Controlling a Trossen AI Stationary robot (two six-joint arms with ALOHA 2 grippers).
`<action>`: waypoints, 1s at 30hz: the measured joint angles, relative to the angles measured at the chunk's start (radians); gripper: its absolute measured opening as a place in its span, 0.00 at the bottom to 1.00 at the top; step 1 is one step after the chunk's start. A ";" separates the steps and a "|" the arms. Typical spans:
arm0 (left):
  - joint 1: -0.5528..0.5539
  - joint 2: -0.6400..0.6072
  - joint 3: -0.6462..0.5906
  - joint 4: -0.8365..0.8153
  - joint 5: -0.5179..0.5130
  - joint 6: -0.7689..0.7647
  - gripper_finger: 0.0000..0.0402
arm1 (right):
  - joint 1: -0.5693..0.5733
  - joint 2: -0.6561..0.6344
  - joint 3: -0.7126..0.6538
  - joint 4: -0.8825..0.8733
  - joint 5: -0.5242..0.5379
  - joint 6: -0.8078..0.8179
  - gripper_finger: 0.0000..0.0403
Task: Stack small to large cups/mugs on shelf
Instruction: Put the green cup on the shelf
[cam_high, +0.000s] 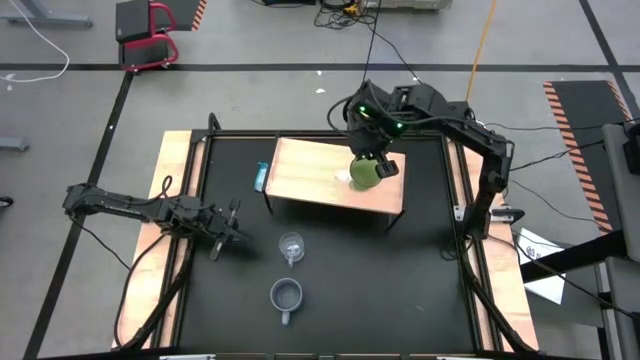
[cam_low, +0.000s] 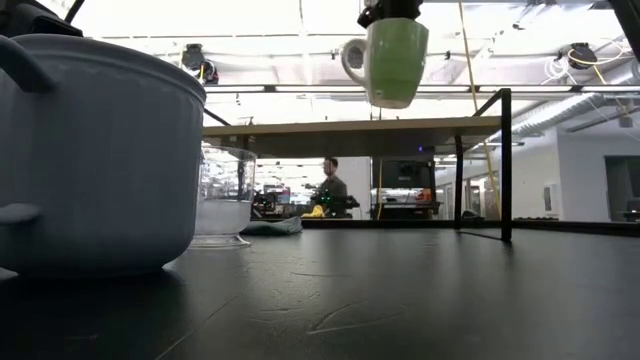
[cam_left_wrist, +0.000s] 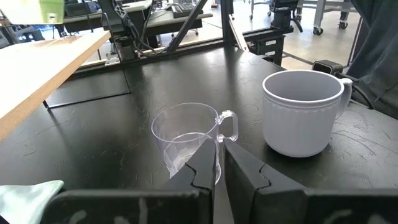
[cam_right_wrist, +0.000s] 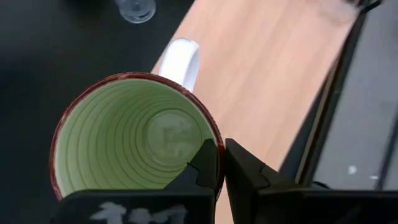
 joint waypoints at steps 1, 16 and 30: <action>0.000 0.000 0.000 0.000 0.000 0.000 0.08 | -0.001 0.003 0.000 -0.003 -0.008 0.008 0.01; 0.000 0.000 0.000 0.000 0.000 0.000 0.08 | 0.000 0.038 0.000 -0.027 -0.031 0.055 0.01; 0.000 0.000 0.000 0.000 0.000 0.000 0.08 | -0.002 0.050 0.000 0.013 -0.025 0.115 0.01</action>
